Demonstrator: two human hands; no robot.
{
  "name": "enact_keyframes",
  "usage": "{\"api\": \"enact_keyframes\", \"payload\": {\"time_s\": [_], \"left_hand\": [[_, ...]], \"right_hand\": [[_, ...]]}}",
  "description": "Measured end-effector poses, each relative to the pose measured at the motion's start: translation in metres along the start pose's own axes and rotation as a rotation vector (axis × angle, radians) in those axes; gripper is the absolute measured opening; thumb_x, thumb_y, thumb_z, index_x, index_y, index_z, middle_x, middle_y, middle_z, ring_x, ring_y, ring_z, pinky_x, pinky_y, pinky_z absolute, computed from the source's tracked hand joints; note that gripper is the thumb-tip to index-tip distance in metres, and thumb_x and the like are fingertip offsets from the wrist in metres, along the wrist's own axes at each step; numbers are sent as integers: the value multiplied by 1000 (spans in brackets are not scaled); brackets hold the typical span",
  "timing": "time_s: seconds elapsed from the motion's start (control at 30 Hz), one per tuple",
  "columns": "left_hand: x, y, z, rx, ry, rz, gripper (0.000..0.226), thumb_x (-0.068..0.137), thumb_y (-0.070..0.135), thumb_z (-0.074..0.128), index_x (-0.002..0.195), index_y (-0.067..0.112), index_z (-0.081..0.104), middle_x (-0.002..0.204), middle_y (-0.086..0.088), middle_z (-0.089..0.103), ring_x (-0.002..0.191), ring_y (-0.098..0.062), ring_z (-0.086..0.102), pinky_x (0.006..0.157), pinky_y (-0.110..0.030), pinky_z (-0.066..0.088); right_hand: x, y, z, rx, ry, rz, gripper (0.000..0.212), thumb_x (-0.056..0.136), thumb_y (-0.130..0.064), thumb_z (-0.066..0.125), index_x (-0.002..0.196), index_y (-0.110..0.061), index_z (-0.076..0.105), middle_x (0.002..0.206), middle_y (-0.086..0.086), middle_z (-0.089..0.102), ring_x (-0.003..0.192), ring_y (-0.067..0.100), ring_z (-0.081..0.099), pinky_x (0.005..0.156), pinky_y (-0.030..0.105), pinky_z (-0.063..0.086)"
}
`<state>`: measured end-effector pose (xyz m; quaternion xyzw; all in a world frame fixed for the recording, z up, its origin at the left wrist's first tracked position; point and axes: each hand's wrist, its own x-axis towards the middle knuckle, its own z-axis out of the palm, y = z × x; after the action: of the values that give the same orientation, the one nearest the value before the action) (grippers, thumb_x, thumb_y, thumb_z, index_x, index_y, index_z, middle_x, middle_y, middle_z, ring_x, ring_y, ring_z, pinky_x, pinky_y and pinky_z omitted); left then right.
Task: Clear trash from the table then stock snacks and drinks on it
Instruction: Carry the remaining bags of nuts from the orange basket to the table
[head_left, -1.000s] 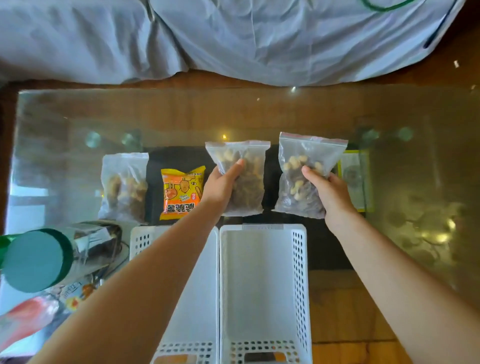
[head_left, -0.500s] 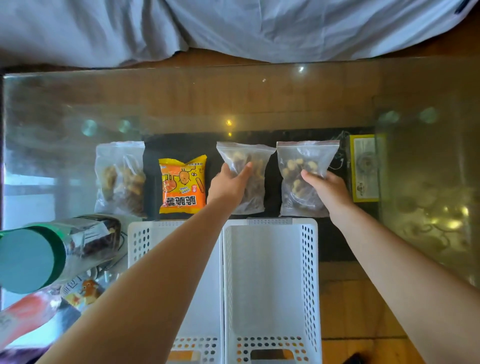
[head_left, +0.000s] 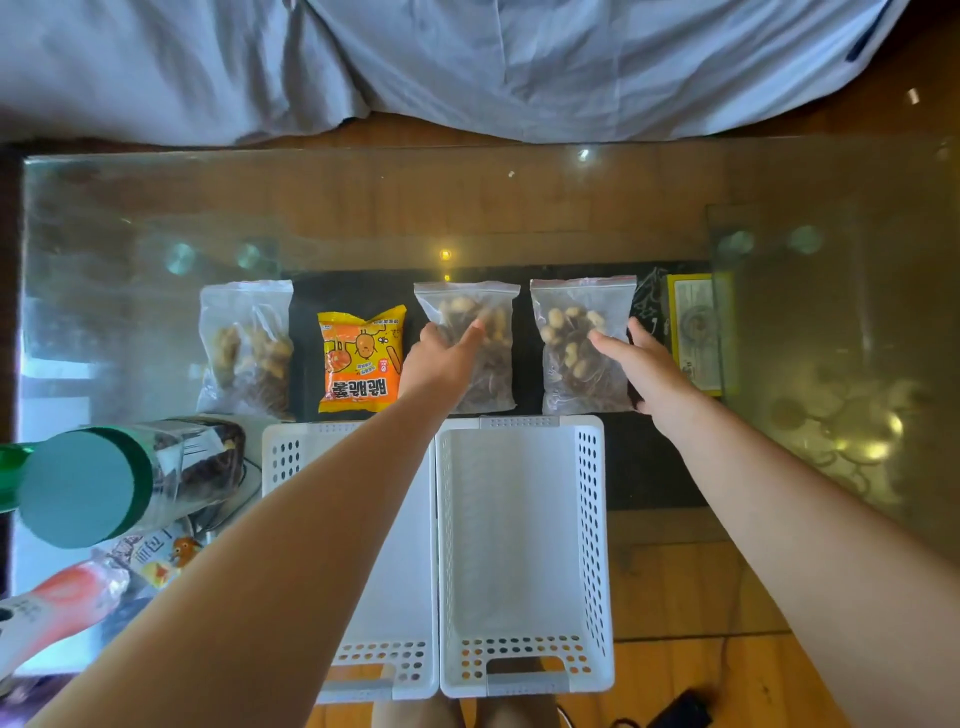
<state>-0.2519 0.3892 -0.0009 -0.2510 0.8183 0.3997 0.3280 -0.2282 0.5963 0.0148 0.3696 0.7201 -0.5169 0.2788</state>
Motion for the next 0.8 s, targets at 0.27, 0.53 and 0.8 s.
{"api": "enact_keyframes", "payload": {"time_s": [0.27,0.53,0.8], "left_hand": [[-70,6,-31,-4,-28,58,58,89,44,52,130,3,45,131,-20,53,118,-37,51,94,-48,44],[-202,-28,-48,-153,-217,-29,21,92,15,53,109,5,62,87,-8,64,61,-12,56,46,-13,42],[-307,-75,-67,-481,-77,-194,12,90,10,54,79,12,59,53,-2,53,27,-2,37,32,-11,28]], "right_hand": [[-88,-19,-17,55,-72,17,59,90,-31,57,143,-24,31,148,3,36,132,24,38,106,45,32],[-218,9,-27,43,-99,118,21,92,-29,53,108,-18,60,91,6,66,86,20,63,70,28,49],[-281,81,-43,-82,-165,289,11,88,-29,59,94,-19,61,69,7,58,58,17,51,46,20,37]]}}
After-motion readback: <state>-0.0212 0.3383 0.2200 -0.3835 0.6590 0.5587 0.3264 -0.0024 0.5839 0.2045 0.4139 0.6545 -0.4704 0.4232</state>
